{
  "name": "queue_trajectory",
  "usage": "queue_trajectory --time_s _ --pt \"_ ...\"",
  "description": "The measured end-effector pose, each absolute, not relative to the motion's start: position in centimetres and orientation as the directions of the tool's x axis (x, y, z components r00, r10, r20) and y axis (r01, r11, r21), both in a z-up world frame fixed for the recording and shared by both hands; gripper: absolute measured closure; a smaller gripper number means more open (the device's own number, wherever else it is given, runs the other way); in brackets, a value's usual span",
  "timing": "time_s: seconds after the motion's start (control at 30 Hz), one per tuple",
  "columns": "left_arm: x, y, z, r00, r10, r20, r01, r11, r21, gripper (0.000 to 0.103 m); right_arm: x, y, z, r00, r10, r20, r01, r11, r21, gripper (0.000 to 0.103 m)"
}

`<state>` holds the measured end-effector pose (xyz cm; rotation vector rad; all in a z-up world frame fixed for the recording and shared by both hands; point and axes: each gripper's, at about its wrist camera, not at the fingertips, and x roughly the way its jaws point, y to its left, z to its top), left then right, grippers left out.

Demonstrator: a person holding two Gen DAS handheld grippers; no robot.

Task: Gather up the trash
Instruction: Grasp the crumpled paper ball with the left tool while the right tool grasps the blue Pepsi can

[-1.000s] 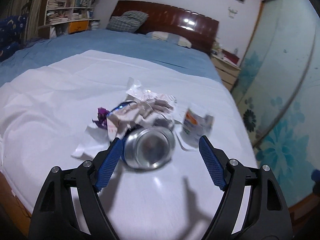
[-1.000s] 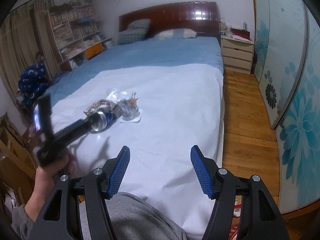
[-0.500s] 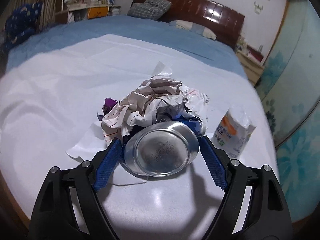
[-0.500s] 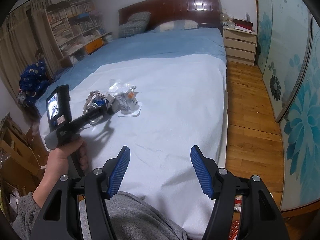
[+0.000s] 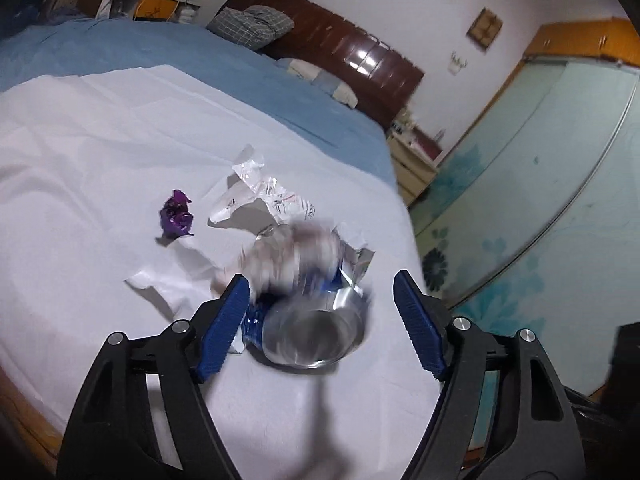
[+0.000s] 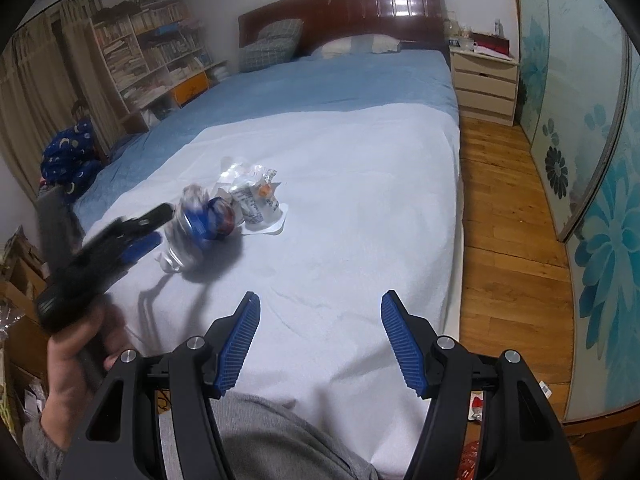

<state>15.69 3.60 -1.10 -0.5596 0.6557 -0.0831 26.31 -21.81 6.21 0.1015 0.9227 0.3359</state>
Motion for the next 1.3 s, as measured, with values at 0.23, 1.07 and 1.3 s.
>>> queue_trajectory --time_s 0.23,1.07,1.3 --pt "15.1 3.9 -1.8 0.775 -0.240 -0.585 -0.114 0.857 -0.503 0.029 29.6 -17.5 5.6 0.542 0.268 -0.796 -0.315 0.943 0.103 0.034" --pt "24.6 0.5 -3.5 0.721 -0.035 -0.692 -0.185 0.953 -0.241 0.018 29.8 -16.5 4.9 0.526 0.227 -0.819 -0.316 0.947 0.060 0.030" --pt "23.6 2.5 -4.3 0.713 -0.083 -0.697 -0.219 0.917 -0.332 0.044 29.7 -16.3 4.6 0.521 0.231 -0.822 -0.312 0.948 0.069 0.030"
